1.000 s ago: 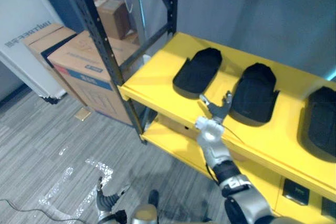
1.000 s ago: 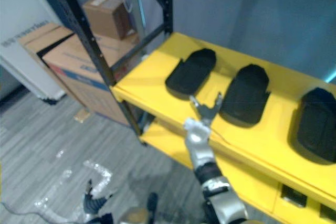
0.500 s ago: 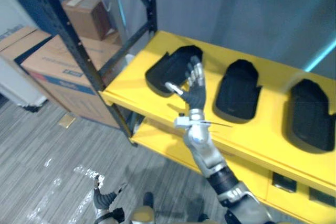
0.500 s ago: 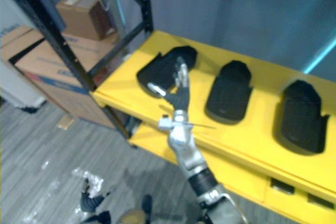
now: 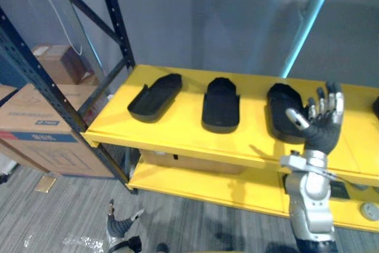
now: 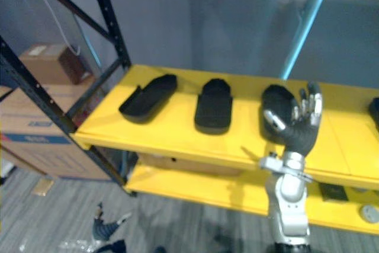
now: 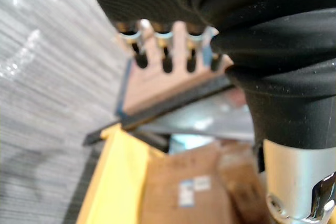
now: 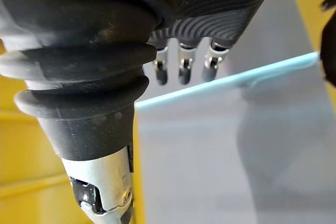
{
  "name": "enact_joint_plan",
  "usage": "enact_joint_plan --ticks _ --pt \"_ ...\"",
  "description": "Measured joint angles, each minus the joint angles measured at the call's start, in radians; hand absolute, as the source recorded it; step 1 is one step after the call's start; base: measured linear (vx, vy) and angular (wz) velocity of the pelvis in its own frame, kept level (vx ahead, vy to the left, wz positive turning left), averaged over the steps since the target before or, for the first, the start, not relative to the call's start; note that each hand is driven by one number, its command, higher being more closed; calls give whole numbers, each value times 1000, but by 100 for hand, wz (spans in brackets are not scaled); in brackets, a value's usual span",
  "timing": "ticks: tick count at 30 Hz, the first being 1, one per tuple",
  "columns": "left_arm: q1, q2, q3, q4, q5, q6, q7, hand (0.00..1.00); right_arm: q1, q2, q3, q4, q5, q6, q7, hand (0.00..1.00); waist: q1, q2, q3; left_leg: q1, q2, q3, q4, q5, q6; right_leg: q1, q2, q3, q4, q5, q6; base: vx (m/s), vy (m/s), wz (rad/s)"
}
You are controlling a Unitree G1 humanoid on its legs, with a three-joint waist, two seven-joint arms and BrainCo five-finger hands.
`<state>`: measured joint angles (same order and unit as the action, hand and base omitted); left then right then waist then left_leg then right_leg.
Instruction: Walk over and take plastic housings, then place them on the shelf
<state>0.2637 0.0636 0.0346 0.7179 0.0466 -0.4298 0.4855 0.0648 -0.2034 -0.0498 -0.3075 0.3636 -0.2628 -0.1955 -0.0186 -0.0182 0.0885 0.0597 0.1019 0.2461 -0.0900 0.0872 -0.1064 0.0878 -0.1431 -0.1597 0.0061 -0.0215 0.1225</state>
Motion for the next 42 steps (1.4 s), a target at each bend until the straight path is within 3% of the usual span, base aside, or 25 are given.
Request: enact_joint_plan --ticks 2,6,10,13,15,17,20,22,25,28,32,37,40,42 --pt "0 9 -23 0 -1 4 0 0 -1 -1 29 10 18 0 55 0 1 -7 -14 -9 -1 -11 0 2 0 -3 0 -7 -1 0 0 6 2 13" --pt "3 12 -55 4 -11 31 1 0 -100 -29 183 142 15 5 131 0 16 -47 -22 -20 -5 -33 0 10 9 1 -4 -30 0 7 3 15 3 15" --pt "-9 13 -54 9 -10 36 9 0 -257 -14 262 301 4 22 123 0 48 -48 -17 -27 -26 -79 0 12 11 33 -18 -84 -4 7 7 25 18 39" --pt "-9 17 -41 -21 -5 17 74 0 -321 6 291 357 -38 28 68 0 92 -46 -14 -37 -31 -100 0 15 17 37 -22 -99 -7 8 8 19 15 26" --pt "29 -12 37 -223 7 19 165 0 -316 27 292 354 -66 29 18 0 94 -50 -12 -53 -40 -128 0 23 18 38 -20 -134 -7 5 5 11 -9 33" --pt "35 -34 88 -387 12 19 207 0 -287 36 277 342 -70 34 -11 0 93 -50 -12 -59 -42 -134 0 25 20 37 -21 -143 -4 3 5 -5 -8 18" --pt "30 -42 198 -715 11 14 243 0 -183 66 252 289 -117 43 -65 0 89 -42 -6 -60 -48 -143 0 26 21 37 -22 -146 0 3 5 -10 -5 4" --pt "21 -41 248 -872 10 -17 246 0 -107 76 241 239 -147 42 -77 0 83 -36 -1 -59 -50 -143 0 26 22 36 -27 -146 1 3 5 0 0 0" --pt "9 -39 274 -1049 8 -66 197 0 -14 92 224 145 -161 39 -60 0 58 -25 5 -57 -51 -139 0 26 23 36 -31 -145 3 0 1 -24 7 -4" --pt "-27 -29 259 -1105 3 -63 111 0 41 93 217 89 -161 23 -9 0 41 -23 7 -44 -49 -123 0 25 21 36 -30 -134 3 -4 -2 -59 9 -13" --pt "-94 50 260 -1093 -55 0 25 0 87 86 204 25 -160 14 57 0 10 -22 6 -39 -39 -90 0 23 18 20 -25 -101 4 -3 -2 -41 2 -21" --pt "-205 173 258 -934 -217 107 -120 0 113 73 137 0 -139 -8 112 0 -16 -16 9 -23 -33 -41 1 20 19 6 -20 -54 5 6 -4 -6 3 -30" --pt "-246 204 247 -832 -253 138 -154 0 114 17 103 -26 -70 -22 248 0 -32 -10 13 -24 -30 -14 4 23 23 -18 -18 -17 5 20 -5 14 11 -33" --pt "-278 209 223 -803 -278 149 -165 0 110 -25 109 -48 39 -25 390 0 -49 -5 16 -24 -30 -14 6 23 23 -17 -17 -16 4 29 3 14 1 -4"
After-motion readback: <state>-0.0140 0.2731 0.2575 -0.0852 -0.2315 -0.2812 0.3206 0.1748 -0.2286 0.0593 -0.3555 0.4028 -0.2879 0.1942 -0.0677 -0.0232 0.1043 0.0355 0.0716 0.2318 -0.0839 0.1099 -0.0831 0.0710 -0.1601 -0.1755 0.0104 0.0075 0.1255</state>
